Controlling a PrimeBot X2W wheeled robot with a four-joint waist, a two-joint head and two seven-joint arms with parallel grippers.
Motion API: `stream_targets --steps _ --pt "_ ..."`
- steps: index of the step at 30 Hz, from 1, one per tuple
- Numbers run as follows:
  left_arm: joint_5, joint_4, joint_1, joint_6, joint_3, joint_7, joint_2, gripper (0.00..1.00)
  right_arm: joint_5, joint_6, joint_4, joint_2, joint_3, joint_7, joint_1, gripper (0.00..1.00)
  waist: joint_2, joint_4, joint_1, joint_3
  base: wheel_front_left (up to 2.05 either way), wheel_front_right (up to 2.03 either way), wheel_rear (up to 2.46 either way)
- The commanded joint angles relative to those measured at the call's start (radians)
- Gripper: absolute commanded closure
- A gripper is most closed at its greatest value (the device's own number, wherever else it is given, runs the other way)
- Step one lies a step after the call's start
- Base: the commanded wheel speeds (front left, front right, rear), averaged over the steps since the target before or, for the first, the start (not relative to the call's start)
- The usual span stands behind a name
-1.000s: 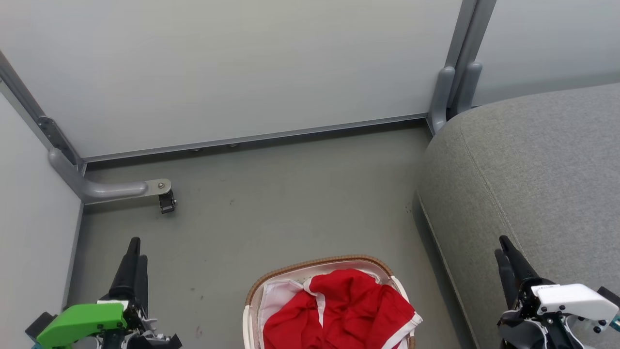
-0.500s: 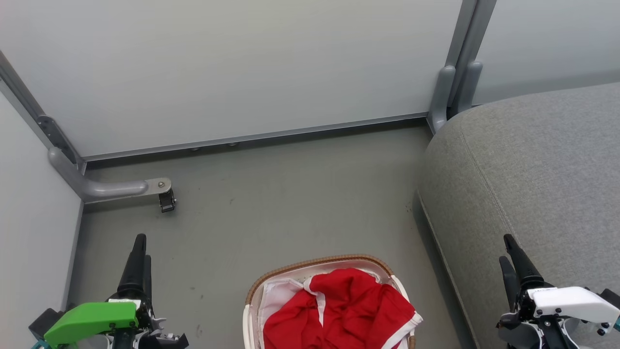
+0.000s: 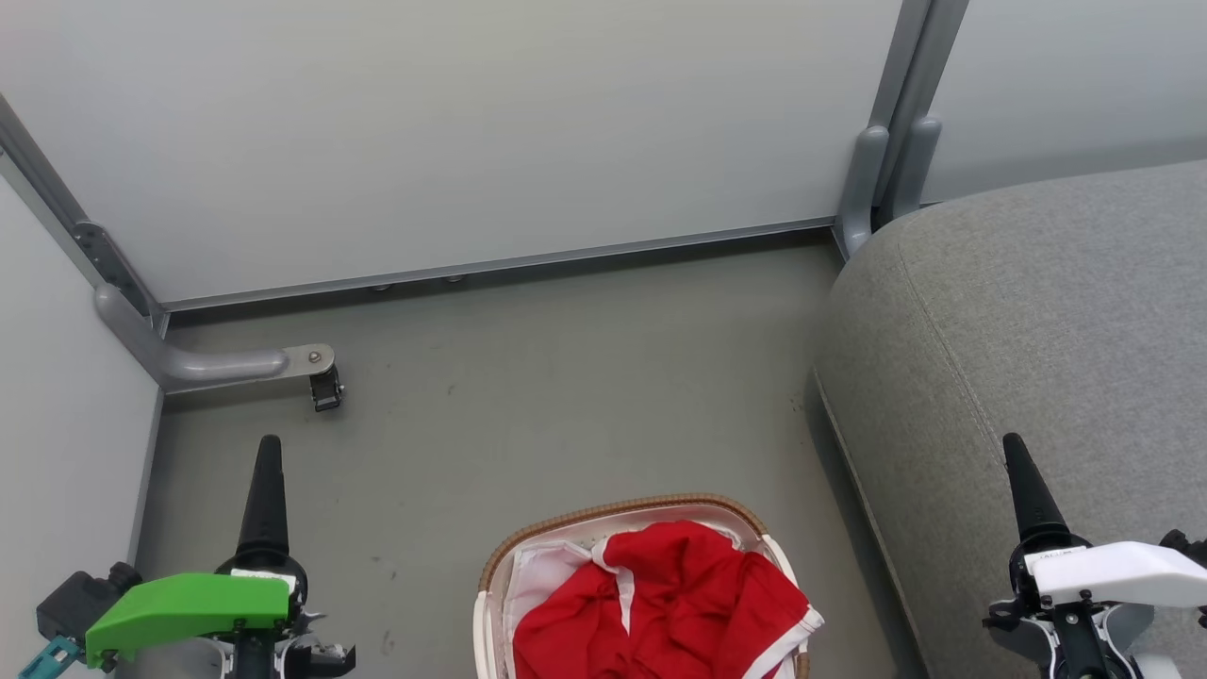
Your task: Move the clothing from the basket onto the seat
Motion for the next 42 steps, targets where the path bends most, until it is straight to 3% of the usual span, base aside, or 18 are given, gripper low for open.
stream_targets --steps 1,26,42 --pt "0.048 -0.026 0.000 0.008 -0.007 -0.012 0.005 0.00 -0.044 0.000 -0.026 -0.010 -0.003 -0.013 -0.005 0.00 0.0025 0.000 0.0000 0.000 0.00 0.00 0.00" --pt "0.467 -0.045 0.038 0.043 -0.066 -0.096 0.007 0.00 -0.453 0.000 -0.047 -0.013 0.038 -0.098 0.022 0.00 0.0046 0.005 0.0000 -0.003 0.00 0.00 0.00" --pt "0.649 -0.014 0.054 0.055 -0.089 -0.140 0.009 0.00 -0.675 0.000 -0.045 -0.015 0.072 -0.142 0.036 0.00 0.0059 0.009 0.0000 0.000 0.00 0.00 0.00"
